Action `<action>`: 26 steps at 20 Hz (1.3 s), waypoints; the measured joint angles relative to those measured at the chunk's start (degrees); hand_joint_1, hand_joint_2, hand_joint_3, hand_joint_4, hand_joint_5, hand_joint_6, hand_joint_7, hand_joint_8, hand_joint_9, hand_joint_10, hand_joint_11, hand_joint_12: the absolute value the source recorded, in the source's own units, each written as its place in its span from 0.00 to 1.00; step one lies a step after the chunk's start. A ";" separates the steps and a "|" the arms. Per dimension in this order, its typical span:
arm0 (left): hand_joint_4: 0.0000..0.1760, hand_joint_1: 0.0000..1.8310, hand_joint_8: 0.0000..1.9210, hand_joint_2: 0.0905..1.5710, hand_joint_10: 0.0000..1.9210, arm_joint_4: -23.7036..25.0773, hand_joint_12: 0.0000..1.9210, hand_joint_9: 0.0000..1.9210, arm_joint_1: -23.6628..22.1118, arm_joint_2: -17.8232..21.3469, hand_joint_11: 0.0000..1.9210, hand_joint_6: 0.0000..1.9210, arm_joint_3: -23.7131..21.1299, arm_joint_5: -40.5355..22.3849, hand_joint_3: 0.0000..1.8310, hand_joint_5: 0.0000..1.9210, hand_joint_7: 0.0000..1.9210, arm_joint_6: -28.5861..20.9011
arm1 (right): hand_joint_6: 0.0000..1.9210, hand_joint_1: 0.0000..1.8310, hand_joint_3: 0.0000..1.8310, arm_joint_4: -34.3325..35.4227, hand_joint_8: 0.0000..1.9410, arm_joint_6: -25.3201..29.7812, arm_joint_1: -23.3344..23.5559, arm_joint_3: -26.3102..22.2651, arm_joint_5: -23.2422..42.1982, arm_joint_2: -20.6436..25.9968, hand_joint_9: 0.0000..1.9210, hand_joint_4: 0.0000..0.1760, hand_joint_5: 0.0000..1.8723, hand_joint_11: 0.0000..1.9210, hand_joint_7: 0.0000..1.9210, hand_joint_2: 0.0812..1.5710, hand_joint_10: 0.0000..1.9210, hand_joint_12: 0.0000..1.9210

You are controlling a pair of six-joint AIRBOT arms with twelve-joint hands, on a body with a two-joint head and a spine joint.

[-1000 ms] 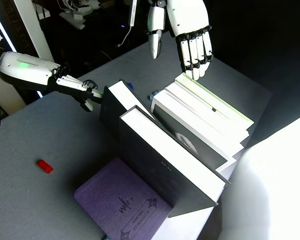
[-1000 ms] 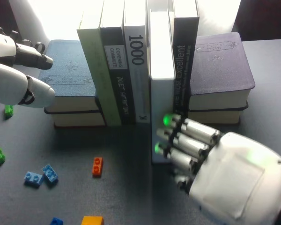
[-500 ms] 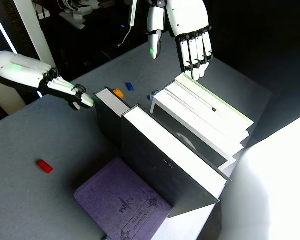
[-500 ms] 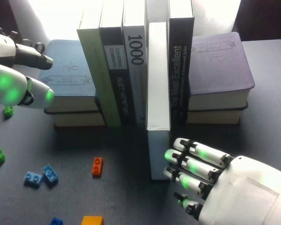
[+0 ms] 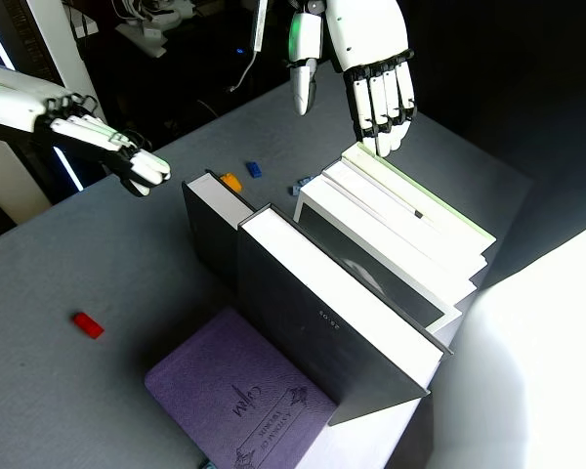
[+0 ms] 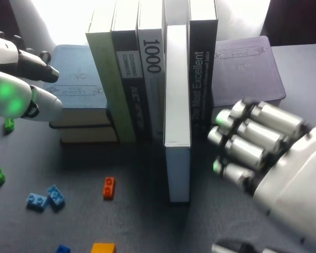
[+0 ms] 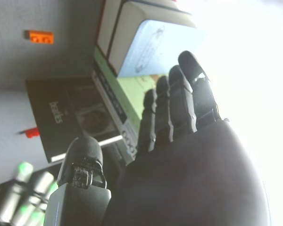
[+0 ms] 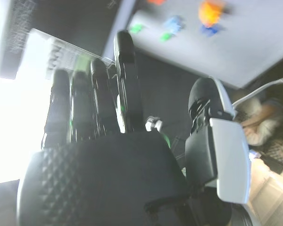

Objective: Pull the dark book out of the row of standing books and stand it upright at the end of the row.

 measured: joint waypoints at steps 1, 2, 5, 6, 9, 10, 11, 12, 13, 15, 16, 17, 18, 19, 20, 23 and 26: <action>0.09 0.03 0.02 0.84 0.05 0.00 0.74 0.23 0.00 0.00 0.00 0.02 -0.02 0.00 0.00 0.14 0.21 0.00 | 0.00 0.00 0.00 0.55 0.01 1.27 1.53 0.00 -0.46 1.90 0.13 0.00 0.31 0.00 0.20 0.72 0.02 0.40; 0.08 0.06 0.02 0.84 0.11 0.02 0.82 0.26 -0.02 0.00 0.00 0.01 -0.02 0.02 0.00 0.18 0.27 0.00 | 0.01 0.00 0.00 2.69 0.01 1.64 3.34 0.00 -1.20 3.54 0.16 0.00 0.33 0.00 0.23 0.72 0.03 0.48; 0.00 0.06 0.13 0.85 0.59 0.00 0.93 0.22 0.00 0.00 0.08 0.02 -0.02 0.00 0.00 0.29 0.39 0.00 | 0.04 0.00 0.00 10.73 0.04 1.99 7.17 0.07 -6.12 7.69 0.33 0.00 0.44 0.05 0.43 0.73 0.24 0.79; 0.00 0.06 0.29 0.86 0.64 -0.02 0.94 0.24 -0.02 0.00 0.10 0.04 -0.02 -0.02 0.00 0.34 0.37 -0.02 | 0.17 0.02 0.00 11.08 0.23 2.38 7.30 0.07 -8.24 9.05 0.32 0.00 0.47 0.12 0.46 0.74 0.50 0.88; 0.00 0.10 0.58 0.86 0.81 0.02 1.00 0.35 -0.02 0.00 0.21 0.45 -0.02 0.00 0.00 0.37 0.44 -0.02 | 0.57 0.00 0.00 10.40 0.54 2.93 7.82 0.22 -10.78 11.74 0.41 0.00 0.48 0.24 0.53 0.74 0.82 1.00; 0.00 0.10 0.62 0.86 0.85 0.04 1.00 0.38 -0.02 0.00 0.25 0.57 -0.02 0.04 0.00 0.35 0.46 0.00 | 0.61 0.00 0.00 10.23 0.57 3.19 7.82 0.76 -10.93 11.91 0.44 0.00 0.49 0.28 0.54 0.74 0.83 1.00; 0.00 0.08 0.64 0.87 0.87 0.00 1.00 0.41 -0.02 0.00 0.30 0.64 -0.02 0.00 0.00 0.35 0.47 -0.02 | 0.64 0.00 0.00 10.32 0.59 3.26 7.82 1.25 -11.17 11.91 0.46 0.00 0.49 0.30 0.55 0.74 0.85 1.00; 0.00 0.06 0.71 0.88 0.92 0.02 1.00 0.43 -0.02 0.00 0.35 0.75 -0.02 -0.04 0.00 0.32 0.48 -0.02 | 0.69 0.00 0.00 10.71 0.67 3.67 7.82 1.86 -11.39 11.91 0.45 0.00 0.49 0.30 0.54 0.74 0.91 1.00; 0.00 0.06 0.71 0.88 0.92 0.02 1.00 0.43 -0.02 0.00 0.35 0.75 -0.02 -0.02 0.00 0.32 0.48 -0.02 | 0.69 0.00 0.00 10.67 0.67 3.78 7.82 1.95 -11.41 11.93 0.45 0.00 0.49 0.30 0.54 0.74 0.91 1.00; 0.00 0.05 0.70 0.89 0.90 0.00 1.00 0.45 -0.02 0.00 0.38 0.72 -0.02 -0.04 0.00 0.32 0.48 -0.02 | 0.72 0.00 0.00 10.47 0.76 3.93 7.82 1.95 -11.67 11.91 0.42 0.00 0.47 0.30 0.50 0.74 0.97 1.00; 0.00 0.06 0.70 0.89 0.90 0.02 1.00 0.45 -0.02 0.00 0.38 0.72 -0.02 -0.02 0.00 0.32 0.48 -0.02 | 0.72 0.00 0.00 10.47 0.75 3.98 7.82 1.95 -11.87 11.89 0.41 0.00 0.47 0.29 0.50 0.75 0.97 1.00; 0.00 0.06 0.70 0.89 0.90 0.02 1.00 0.45 -0.02 0.00 0.38 0.72 -0.02 0.02 0.00 0.32 0.48 -0.02 | 0.72 0.00 0.00 10.47 0.75 3.98 7.82 1.95 -11.89 11.85 0.41 0.00 0.47 0.29 0.50 0.75 0.97 1.00; 0.00 0.05 0.67 0.89 0.89 0.00 1.00 0.43 -0.02 0.00 0.36 0.69 -0.02 0.00 0.00 0.32 0.47 -0.02 | 0.68 0.00 0.00 10.45 0.72 3.98 7.82 1.95 -11.74 11.61 0.41 0.00 0.46 0.29 0.50 0.76 0.95 1.00; 0.00 0.05 0.67 0.89 0.89 0.02 1.00 0.43 -0.02 0.00 0.36 0.69 -0.02 -0.02 0.00 0.32 0.47 -0.02 | 0.68 0.00 0.00 10.36 0.72 4.00 7.82 1.95 -11.67 11.34 0.41 0.00 0.46 0.29 0.50 0.76 0.95 1.00; 0.00 0.03 0.68 0.89 0.89 0.02 1.00 0.44 -0.02 0.00 0.37 0.69 -0.02 -0.02 0.00 0.32 0.47 -0.02 | 0.69 0.00 0.00 10.08 0.72 4.02 7.82 1.95 -11.69 11.15 0.41 0.00 0.45 0.28 0.49 0.76 0.96 1.00; 0.00 0.07 0.69 0.88 0.90 0.00 1.00 0.43 -0.02 0.00 0.35 0.68 -0.02 0.00 0.00 0.31 0.47 -0.02 | 0.70 0.00 0.00 8.22 0.72 4.92 7.82 2.25 -11.41 10.58 0.40 0.00 0.44 0.26 0.49 0.76 0.96 1.00; 0.00 0.06 0.70 0.88 0.90 0.02 1.00 0.42 -0.02 0.00 0.36 0.75 -0.02 0.02 0.00 0.30 0.46 -0.02 | 0.67 0.00 0.00 7.65 0.70 4.96 7.82 2.27 -11.15 10.43 0.40 0.00 0.45 0.25 0.49 0.76 0.95 1.00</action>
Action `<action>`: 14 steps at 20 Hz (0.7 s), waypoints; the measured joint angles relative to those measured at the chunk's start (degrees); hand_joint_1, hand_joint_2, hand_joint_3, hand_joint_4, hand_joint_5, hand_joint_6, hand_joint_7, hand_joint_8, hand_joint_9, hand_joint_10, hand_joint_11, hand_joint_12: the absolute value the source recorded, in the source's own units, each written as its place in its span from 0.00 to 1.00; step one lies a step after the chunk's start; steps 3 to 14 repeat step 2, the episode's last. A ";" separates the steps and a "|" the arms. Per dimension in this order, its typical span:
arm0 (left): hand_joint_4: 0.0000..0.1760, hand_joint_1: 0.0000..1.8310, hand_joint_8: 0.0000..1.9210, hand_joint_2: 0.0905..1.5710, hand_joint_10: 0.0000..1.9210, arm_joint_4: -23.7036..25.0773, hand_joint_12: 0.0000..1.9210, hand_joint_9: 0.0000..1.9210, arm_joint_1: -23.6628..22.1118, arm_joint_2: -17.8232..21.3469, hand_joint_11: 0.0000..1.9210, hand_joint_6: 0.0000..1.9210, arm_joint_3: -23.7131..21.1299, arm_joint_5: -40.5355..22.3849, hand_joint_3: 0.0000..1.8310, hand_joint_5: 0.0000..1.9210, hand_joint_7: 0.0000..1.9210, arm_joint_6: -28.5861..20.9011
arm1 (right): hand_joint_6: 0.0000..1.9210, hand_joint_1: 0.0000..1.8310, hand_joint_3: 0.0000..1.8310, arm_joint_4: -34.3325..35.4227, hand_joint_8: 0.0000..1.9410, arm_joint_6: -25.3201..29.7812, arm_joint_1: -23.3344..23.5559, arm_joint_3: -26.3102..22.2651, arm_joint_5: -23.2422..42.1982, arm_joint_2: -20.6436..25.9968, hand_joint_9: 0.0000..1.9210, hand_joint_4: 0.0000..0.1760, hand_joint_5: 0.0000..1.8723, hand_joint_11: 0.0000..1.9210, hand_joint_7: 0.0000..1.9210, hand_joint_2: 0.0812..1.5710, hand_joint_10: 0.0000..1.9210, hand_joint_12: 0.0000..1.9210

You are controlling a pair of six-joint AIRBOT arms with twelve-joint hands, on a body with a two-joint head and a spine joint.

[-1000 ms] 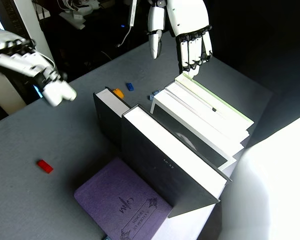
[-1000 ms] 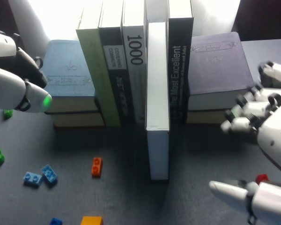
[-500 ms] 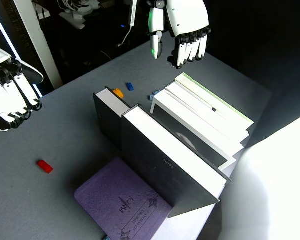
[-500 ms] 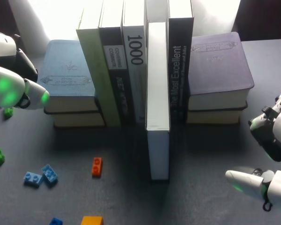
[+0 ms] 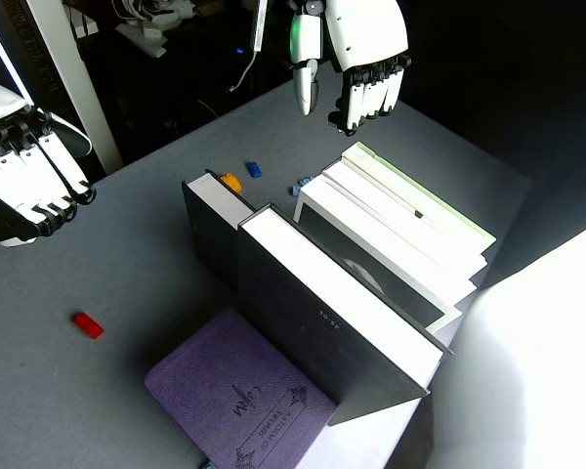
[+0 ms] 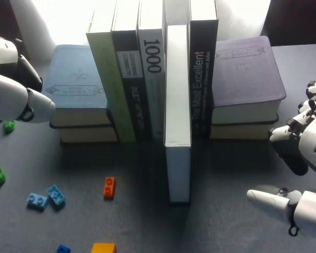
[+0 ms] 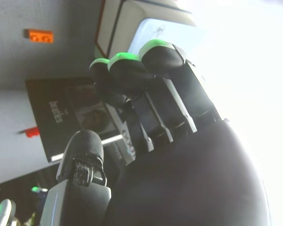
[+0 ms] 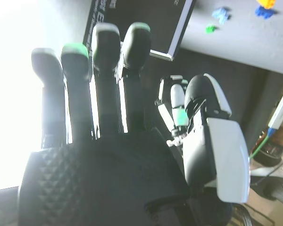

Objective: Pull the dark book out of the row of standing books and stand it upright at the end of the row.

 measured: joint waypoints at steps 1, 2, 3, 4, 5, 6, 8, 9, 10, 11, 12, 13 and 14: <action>0.00 0.05 0.70 0.89 0.91 -0.02 1.00 0.42 0.00 0.00 0.36 0.74 0.00 -0.02 0.00 0.30 0.46 0.00 | 0.67 0.00 0.00 -0.50 0.71 0.07 0.00 0.11 0.00 -0.15 0.39 0.00 0.45 0.25 0.49 0.76 0.95 1.00; 0.00 0.05 0.70 0.89 0.91 -0.02 1.00 0.42 0.00 0.00 0.36 0.74 0.00 -0.02 0.00 0.30 0.46 0.00 | 0.67 0.00 0.00 -1.18 0.71 0.15 0.00 0.17 0.00 -0.26 0.39 0.00 0.45 0.25 0.49 0.76 0.95 1.00; 0.00 0.05 0.70 0.89 0.91 -0.02 1.00 0.42 0.00 0.00 0.36 0.74 0.00 -0.02 0.00 0.30 0.46 0.00 | 0.67 0.00 0.00 -1.18 0.71 0.15 0.00 0.17 0.00 -0.26 0.39 0.00 0.45 0.25 0.49 0.76 0.95 1.00; 0.00 0.05 0.70 0.89 0.91 -0.02 1.00 0.42 0.00 0.00 0.36 0.74 0.00 -0.02 0.00 0.30 0.46 0.00 | 0.67 0.00 0.00 -1.18 0.71 0.15 0.00 0.17 0.00 -0.26 0.39 0.00 0.45 0.25 0.49 0.76 0.95 1.00; 0.00 0.05 0.70 0.89 0.91 -0.02 1.00 0.42 0.00 0.00 0.36 0.74 0.00 -0.02 0.00 0.30 0.46 0.00 | 0.67 0.00 0.00 -1.18 0.71 0.15 0.00 0.17 0.00 -0.26 0.39 0.00 0.45 0.25 0.49 0.76 0.95 1.00; 0.00 0.05 0.70 0.89 0.91 -0.02 1.00 0.42 0.00 0.00 0.36 0.74 0.00 -0.02 0.00 0.30 0.46 0.00 | 0.67 0.00 0.00 -1.18 0.71 0.15 0.00 0.17 0.00 -0.26 0.39 0.00 0.45 0.25 0.49 0.76 0.95 1.00; 0.00 0.05 0.70 0.89 0.91 -0.02 1.00 0.42 0.00 0.00 0.36 0.74 0.00 -0.02 0.00 0.30 0.46 0.00 | 0.67 0.00 0.00 -1.18 0.71 0.15 0.00 0.17 0.00 -0.26 0.39 0.00 0.45 0.25 0.49 0.76 0.95 1.00; 0.00 0.05 0.70 0.89 0.91 -0.02 1.00 0.42 0.00 0.00 0.36 0.74 0.00 -0.02 0.00 0.30 0.46 0.00 | 0.67 0.00 0.00 -1.18 0.71 0.15 0.00 0.17 0.00 -0.26 0.39 0.00 0.45 0.25 0.49 0.76 0.95 1.00; 0.00 0.05 0.70 0.89 0.91 -0.02 1.00 0.42 0.00 0.00 0.36 0.74 0.00 -0.02 0.00 0.30 0.46 0.00 | 0.67 0.00 0.00 -1.18 0.71 0.15 0.00 0.17 0.00 -0.26 0.39 0.00 0.45 0.25 0.49 0.76 0.95 1.00; 0.00 0.05 0.70 0.89 0.91 -0.02 1.00 0.42 0.00 0.00 0.36 0.74 0.00 -0.02 0.00 0.30 0.46 0.00 | 0.67 0.00 0.00 -1.18 0.71 0.15 0.00 0.17 0.00 -0.26 0.39 0.00 0.45 0.25 0.49 0.76 0.95 1.00; 0.00 0.05 0.70 0.89 0.91 -0.02 1.00 0.42 0.00 0.00 0.36 0.74 0.00 -0.02 0.00 0.30 0.46 0.00 | 0.67 0.00 0.00 -1.18 0.71 0.15 0.00 0.17 0.00 -0.26 0.39 0.00 0.45 0.25 0.49 0.76 0.95 1.00; 0.00 0.05 0.70 0.89 0.91 -0.02 1.00 0.42 0.00 0.00 0.36 0.74 0.00 -0.02 0.00 0.30 0.46 0.00 | 0.67 0.00 0.00 -1.18 0.71 0.15 0.00 0.17 0.00 -0.26 0.39 0.00 0.45 0.25 0.49 0.76 0.95 1.00; 0.00 0.05 0.70 0.89 0.91 -0.02 1.00 0.42 0.00 0.00 0.36 0.74 0.00 -0.02 0.00 0.30 0.46 0.00 | 0.67 0.00 0.00 -1.18 0.71 0.15 0.00 0.17 0.00 -0.26 0.39 0.00 0.45 0.25 0.49 0.76 0.95 1.00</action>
